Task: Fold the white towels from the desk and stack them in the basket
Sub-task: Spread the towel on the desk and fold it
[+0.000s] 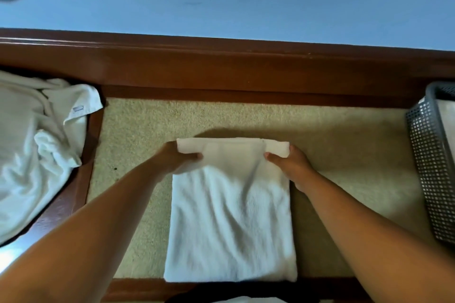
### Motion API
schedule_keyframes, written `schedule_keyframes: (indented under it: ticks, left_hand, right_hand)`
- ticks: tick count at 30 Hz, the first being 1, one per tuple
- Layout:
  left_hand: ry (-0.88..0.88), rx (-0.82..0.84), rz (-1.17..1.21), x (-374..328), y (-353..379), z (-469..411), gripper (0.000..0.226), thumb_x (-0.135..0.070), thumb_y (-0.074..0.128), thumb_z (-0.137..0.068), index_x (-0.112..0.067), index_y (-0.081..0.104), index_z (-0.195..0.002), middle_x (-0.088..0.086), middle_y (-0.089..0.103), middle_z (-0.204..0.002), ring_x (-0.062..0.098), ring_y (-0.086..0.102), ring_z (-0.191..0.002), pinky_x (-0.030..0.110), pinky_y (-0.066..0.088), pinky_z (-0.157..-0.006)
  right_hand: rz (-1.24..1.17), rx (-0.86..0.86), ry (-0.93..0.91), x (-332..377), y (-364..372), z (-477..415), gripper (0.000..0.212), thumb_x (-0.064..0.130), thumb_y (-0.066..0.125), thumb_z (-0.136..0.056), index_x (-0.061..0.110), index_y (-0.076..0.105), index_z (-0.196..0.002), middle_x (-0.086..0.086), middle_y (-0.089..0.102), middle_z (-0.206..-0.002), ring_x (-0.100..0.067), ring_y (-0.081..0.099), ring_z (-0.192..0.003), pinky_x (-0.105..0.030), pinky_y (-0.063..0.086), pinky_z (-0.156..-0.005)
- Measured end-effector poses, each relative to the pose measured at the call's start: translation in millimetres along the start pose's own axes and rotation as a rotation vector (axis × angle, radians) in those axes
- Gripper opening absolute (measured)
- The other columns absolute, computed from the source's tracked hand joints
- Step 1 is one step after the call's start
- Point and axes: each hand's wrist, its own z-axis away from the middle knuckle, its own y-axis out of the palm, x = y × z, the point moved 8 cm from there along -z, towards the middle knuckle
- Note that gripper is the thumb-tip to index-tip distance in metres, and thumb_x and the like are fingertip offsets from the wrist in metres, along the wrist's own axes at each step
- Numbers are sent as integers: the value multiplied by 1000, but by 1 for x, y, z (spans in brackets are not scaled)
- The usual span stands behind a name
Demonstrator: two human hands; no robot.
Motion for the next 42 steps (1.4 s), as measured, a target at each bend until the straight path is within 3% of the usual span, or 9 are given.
schedule_keyframes:
  ticks: [7,9,12,17,21,26,30,37,42]
  left_hand:
    - [268,-39,350,-63,-34,83,67,-43,96,-56,-10,70,-108,11,76,-100,33,74,-91,57,60,-82]
    - [464,-96,369,-99,-55,133,42,-25,91,-70,-9,70,-103,6,77,-96,25,75,-87,44,62,-79]
    - [823,-244,214,-142,-83,229,26,-17,85,-77,-19,67,-96,-5,73,-86,8,68,-75,20,54,-63]
    - [1111,-332,-74,-116,-78,298,30,-29,74,-78,-13,64,-102,-5,66,-100,15,64,-88,24,49,-73]
    - [984,-336,-373,-20,-25,248,35,-14,74,-73,-24,58,-103,-7,58,-115,22,63,-97,39,53,-78]
    - [524,-66,-473,127,52,184,61,-29,79,-78,-40,42,-125,-4,30,-150,24,58,-121,42,52,-96]
    - [370,-220,-286,130,50,174,64,-22,76,-86,-24,43,-141,2,41,-139,18,64,-98,37,55,-88]
    - [308,-173,-516,117,61,164,49,-25,69,-88,-26,44,-130,3,48,-127,29,58,-108,45,50,-94]
    - [386,-483,-208,101,28,183,29,-4,62,-85,-23,48,-102,5,60,-97,26,55,-77,34,37,-62]
  right_hand:
    - [-180,-61,-187,68,-31,59,29,22,85,-75,21,70,-100,-2,76,-99,-18,72,-87,-39,60,-80]
    - [-221,-100,-354,96,-54,96,34,28,86,-65,22,73,-96,0,77,-97,-20,73,-92,-46,60,-85]
    - [-163,-158,-729,136,-87,174,38,8,82,-72,34,73,-98,9,76,-99,-10,71,-94,-31,59,-76]
    - [306,-408,-1270,117,-84,268,39,17,81,-69,6,65,-103,-3,63,-96,-16,59,-84,-23,47,-73]
    - [559,-340,-1077,12,-31,225,56,8,83,-61,23,54,-105,1,53,-109,-22,61,-86,-33,53,-68]
    - [705,5,-629,-114,34,170,59,40,79,-77,25,51,-127,13,41,-116,-8,51,-99,-24,45,-81]
    - [619,-92,-554,-116,42,161,46,21,75,-82,15,58,-124,-5,54,-123,-23,59,-108,-31,48,-89]
    - [537,-84,-509,-108,41,159,28,8,64,-81,23,50,-100,2,54,-103,-24,56,-84,-34,42,-69]
    - [478,-338,-613,-85,25,173,22,2,64,-80,19,54,-88,2,55,-90,-25,55,-76,-33,41,-60]
